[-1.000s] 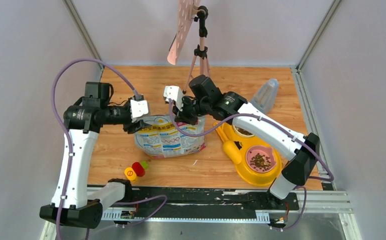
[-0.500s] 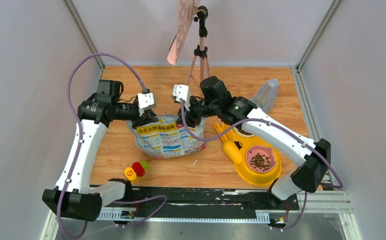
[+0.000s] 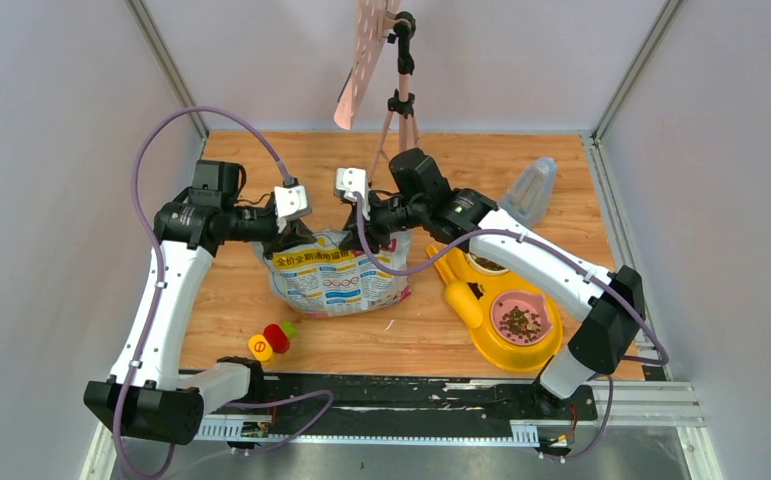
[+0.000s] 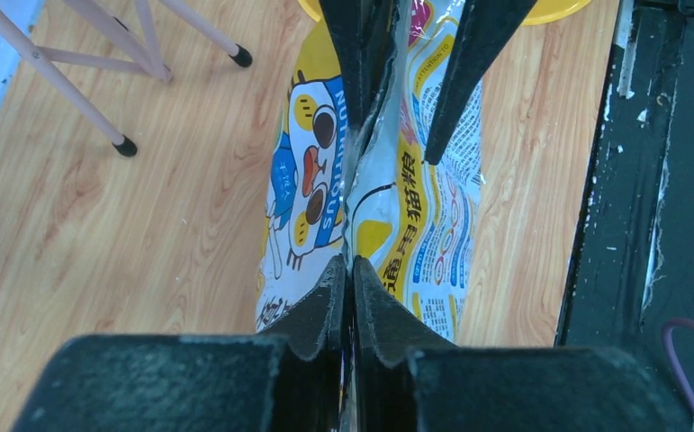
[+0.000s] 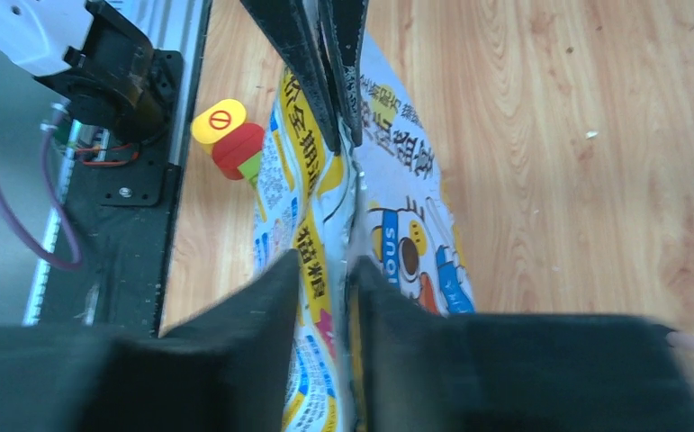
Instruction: Serve the pet food
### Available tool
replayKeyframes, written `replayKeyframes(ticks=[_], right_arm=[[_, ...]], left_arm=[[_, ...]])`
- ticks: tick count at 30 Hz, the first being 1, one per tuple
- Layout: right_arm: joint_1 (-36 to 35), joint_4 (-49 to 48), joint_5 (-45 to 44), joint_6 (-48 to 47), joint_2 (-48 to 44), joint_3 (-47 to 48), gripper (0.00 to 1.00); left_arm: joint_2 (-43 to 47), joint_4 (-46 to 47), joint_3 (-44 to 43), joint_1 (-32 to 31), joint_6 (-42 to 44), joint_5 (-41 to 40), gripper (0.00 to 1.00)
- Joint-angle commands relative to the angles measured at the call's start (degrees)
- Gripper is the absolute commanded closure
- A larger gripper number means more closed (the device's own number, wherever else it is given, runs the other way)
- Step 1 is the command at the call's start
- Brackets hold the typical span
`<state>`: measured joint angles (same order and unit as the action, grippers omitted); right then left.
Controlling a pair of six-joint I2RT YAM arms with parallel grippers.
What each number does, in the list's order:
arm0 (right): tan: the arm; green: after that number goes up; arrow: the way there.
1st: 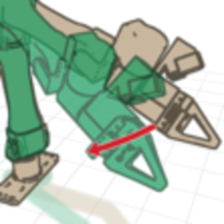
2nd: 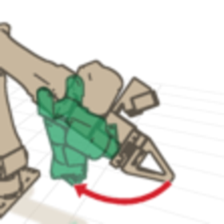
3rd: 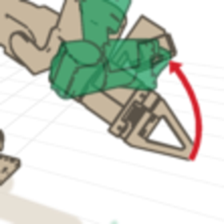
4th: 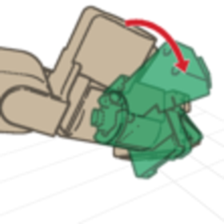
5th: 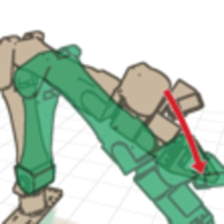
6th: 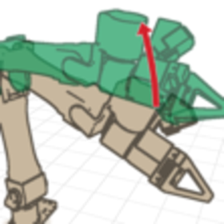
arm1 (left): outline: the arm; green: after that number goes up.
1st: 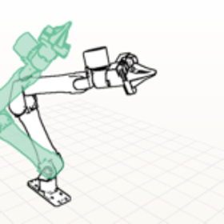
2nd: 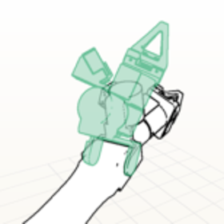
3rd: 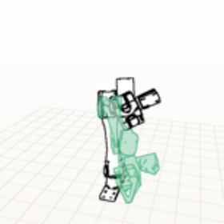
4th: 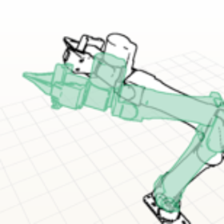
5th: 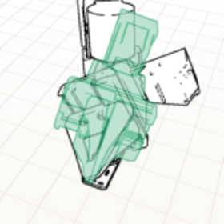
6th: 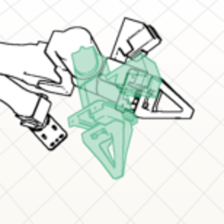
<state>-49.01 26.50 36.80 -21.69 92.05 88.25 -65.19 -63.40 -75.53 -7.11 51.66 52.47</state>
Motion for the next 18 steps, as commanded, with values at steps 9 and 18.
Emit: replayKeyframes(ticks=[9,18], right_arm=[[-1.9,-5.0,0.0,-2.1,-1.1,2.5,1.0],[-0.8,-4.8,-0.8,-2.0,-2.8,2.1,1.0]], left_arm=[[0.3,-1.6,-0.3,-0.6,4.9,2.4,0.6],[-4.1,-13.0,-4.4,-0.8,13.4,0.0,0.86]])
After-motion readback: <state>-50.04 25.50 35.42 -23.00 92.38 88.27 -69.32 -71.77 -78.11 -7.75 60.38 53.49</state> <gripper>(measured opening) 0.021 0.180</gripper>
